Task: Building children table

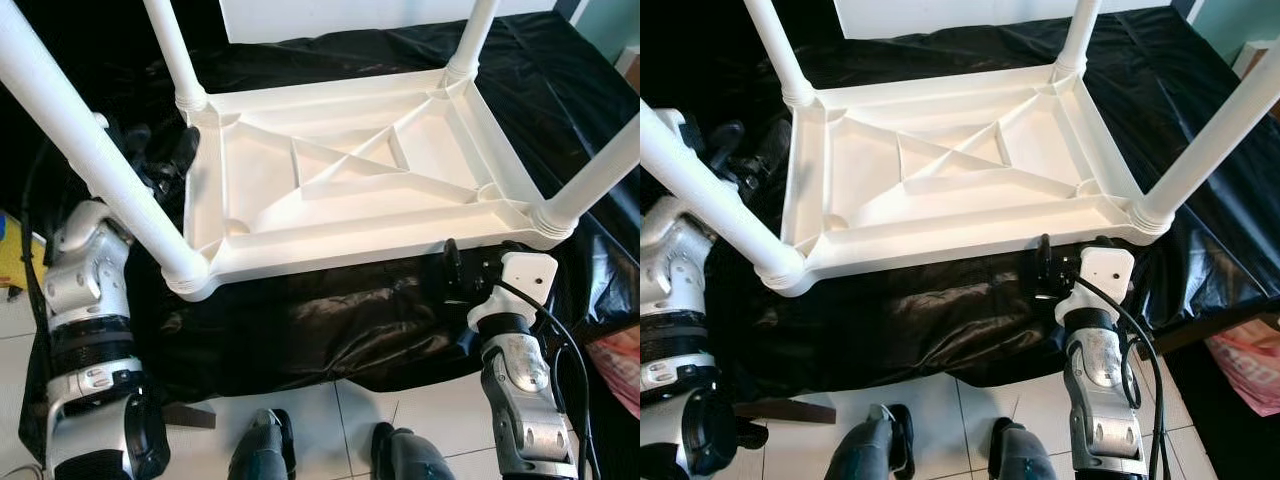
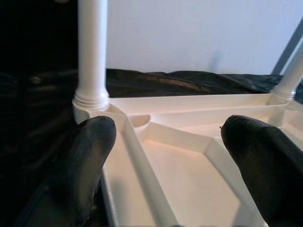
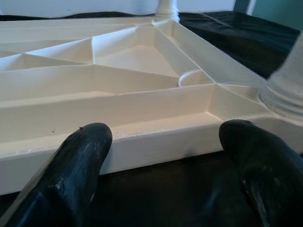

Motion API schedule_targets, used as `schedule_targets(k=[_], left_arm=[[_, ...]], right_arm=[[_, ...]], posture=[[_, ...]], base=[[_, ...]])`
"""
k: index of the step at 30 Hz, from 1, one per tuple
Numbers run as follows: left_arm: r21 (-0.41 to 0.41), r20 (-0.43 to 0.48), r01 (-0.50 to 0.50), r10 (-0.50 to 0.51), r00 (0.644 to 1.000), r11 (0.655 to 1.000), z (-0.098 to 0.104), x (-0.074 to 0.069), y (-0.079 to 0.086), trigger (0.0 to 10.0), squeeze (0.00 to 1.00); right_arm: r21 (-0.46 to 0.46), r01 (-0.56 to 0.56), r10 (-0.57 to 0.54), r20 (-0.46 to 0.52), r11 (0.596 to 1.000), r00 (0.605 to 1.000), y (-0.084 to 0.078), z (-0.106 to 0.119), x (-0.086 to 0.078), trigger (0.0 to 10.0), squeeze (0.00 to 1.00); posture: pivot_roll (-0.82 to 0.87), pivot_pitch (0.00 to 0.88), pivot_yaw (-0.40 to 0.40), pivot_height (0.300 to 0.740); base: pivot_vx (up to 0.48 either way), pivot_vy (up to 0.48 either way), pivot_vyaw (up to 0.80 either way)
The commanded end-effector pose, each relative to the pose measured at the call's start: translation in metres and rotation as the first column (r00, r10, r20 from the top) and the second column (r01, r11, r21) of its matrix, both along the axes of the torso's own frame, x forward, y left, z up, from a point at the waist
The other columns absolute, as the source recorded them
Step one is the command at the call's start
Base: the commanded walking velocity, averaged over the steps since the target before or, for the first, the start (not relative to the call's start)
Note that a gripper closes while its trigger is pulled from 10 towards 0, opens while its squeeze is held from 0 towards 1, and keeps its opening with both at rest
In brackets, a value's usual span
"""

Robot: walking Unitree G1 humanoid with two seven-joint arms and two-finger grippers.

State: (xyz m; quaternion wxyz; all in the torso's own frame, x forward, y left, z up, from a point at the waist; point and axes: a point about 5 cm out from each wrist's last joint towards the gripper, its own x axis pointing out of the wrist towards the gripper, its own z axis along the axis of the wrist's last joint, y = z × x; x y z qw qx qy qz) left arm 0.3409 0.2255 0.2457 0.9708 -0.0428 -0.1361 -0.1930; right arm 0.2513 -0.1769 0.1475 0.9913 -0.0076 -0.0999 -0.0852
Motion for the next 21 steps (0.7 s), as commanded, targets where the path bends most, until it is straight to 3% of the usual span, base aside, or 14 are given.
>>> schedule_targets(k=[1,8,17,21], left_arm=[[0.034,-0.005,0.208,-0.208,0.978,0.978,-0.006,-0.006,-0.017,10.0,0.00],[0.005,-0.046,0.334,-0.334,0.942,0.942,-0.018,-0.017,-0.037,10.0,0.00],[-0.004,-0.066,0.362,-0.362,0.930,0.932,-0.022,-0.019,-0.041,10.0,0.00],[-0.008,-0.077,0.385,-0.384,0.920,0.923,-0.023,-0.023,-0.045,10.0,0.00]], right_arm=[[0.014,0.031,-0.030,-0.045,0.999,0.999,-0.003,-0.008,-0.004,10.0,0.00],[0.031,0.108,-0.107,-0.049,0.994,0.993,-0.006,-0.008,-0.006,10.0,0.00],[0.046,0.140,-0.137,-0.060,0.989,0.989,-0.008,-0.008,-0.008,10.0,0.00],[0.065,0.138,-0.132,-0.084,0.988,0.988,-0.010,-0.011,0.000,10.0,0.00]], posture=[[-0.04,0.192,0.051,0.740],[-0.04,0.194,0.052,0.740],[-0.05,0.200,0.051,0.740],[-0.04,0.209,0.062,0.740]], base=[[0.000,0.000,0.00],[0.000,0.000,0.00],[0.000,0.000,0.00],[0.000,0.000,0.00]])
